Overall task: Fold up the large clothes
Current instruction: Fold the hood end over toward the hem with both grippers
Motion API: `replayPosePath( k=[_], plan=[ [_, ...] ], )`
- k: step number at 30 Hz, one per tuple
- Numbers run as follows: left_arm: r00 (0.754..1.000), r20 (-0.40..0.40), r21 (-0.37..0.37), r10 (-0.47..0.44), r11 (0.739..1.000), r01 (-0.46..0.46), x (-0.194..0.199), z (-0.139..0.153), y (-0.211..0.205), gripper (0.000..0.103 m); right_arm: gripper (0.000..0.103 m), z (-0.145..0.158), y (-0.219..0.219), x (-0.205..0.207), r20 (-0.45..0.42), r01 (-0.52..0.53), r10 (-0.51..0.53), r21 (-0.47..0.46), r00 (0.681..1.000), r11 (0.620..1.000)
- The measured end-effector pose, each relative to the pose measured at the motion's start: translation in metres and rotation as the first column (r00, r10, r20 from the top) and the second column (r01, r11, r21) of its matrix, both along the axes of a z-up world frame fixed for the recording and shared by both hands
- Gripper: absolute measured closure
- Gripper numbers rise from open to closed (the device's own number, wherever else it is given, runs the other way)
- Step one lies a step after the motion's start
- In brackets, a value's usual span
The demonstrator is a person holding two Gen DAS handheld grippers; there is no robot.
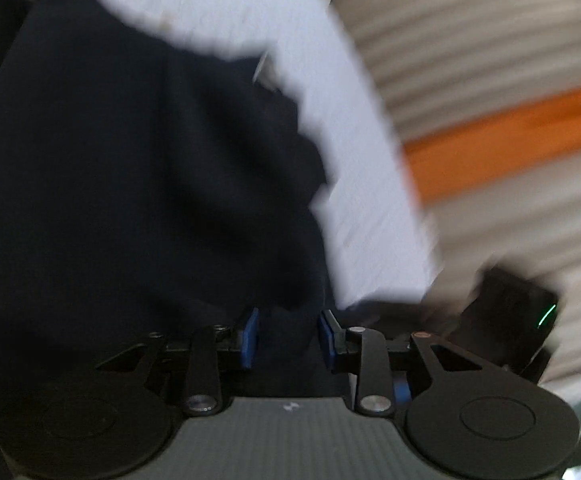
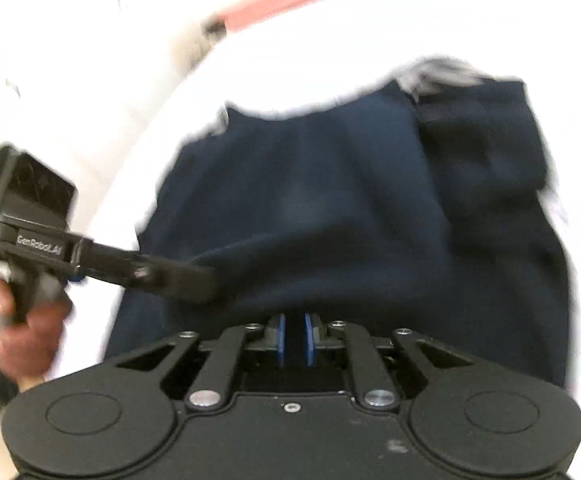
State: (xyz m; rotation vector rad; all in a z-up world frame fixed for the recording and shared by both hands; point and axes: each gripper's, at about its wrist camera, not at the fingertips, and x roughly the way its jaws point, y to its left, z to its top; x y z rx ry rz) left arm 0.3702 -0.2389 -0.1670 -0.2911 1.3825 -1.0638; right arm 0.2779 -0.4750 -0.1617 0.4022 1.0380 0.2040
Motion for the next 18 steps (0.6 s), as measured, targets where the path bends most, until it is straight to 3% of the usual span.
replayPosePath(
  k=[2, 3, 6, 9, 11, 13, 14, 16, 18],
  plan=[
    [0.997, 0.069, 0.217, -0.04, 0.976, 0.024, -0.021, -0.019, -0.004, 0.072, 0.083, -0.001, -0.01, -0.019, -0.065, -0.02, 0.014, -0.095, 0.998, 0.995],
    [0.996, 0.076, 0.246, -0.038, 0.969, 0.018, -0.029, -0.024, -0.002, 0.076, 0.082, 0.0, -0.016, -0.024, -0.084, -0.024, 0.013, -0.131, 0.996, 0.991],
    [0.997, 0.036, 0.168, 0.061, 0.983, -0.066, -0.033, -0.009, 0.015, 0.072, 0.081, 0.01, -0.019, -0.021, -0.024, -0.031, 0.028, -0.167, 0.999, 0.985],
    [0.979, 0.13, 0.089, 0.16, 0.981, -0.172, -0.027, 0.019, 0.03, 0.06, 0.079, 0.018, -0.004, 0.012, 0.077, -0.039, 0.051, -0.149, 0.996, 0.988],
    [0.952, 0.176, 0.054, 0.249, 0.964, -0.262, -0.018, 0.024, 0.037, 0.054, 0.079, 0.029, 0.018, 0.024, 0.118, -0.019, 0.032, -0.115, 0.993, 0.993],
    [0.915, 0.186, 0.049, 0.357, 0.927, -0.372, -0.007, 0.013, 0.045, 0.052, 0.079, 0.018, 0.035, 0.047, 0.107, -0.028, 0.036, -0.077, 0.994, 0.997],
    [0.894, 0.2, 0.077, 0.4, 0.904, -0.421, -0.005, 0.004, 0.048, 0.053, 0.079, 0.009, 0.043, 0.051, 0.094, -0.034, 0.043, -0.093, 0.995, 0.995],
    [0.876, 0.248, 0.159, 0.414, 0.875, -0.458, -0.005, -0.018, 0.055, 0.078, 0.08, -0.012, 0.054, 0.047, 0.026, -0.054, 0.061, -0.211, 0.998, 0.976],
    [0.875, 0.217, 0.114, 0.434, 0.878, -0.464, -0.01, -0.027, 0.078, 0.078, 0.089, -0.033, 0.051, 0.029, -0.017, -0.061, 0.058, -0.31, 0.998, 0.949]
  ],
)
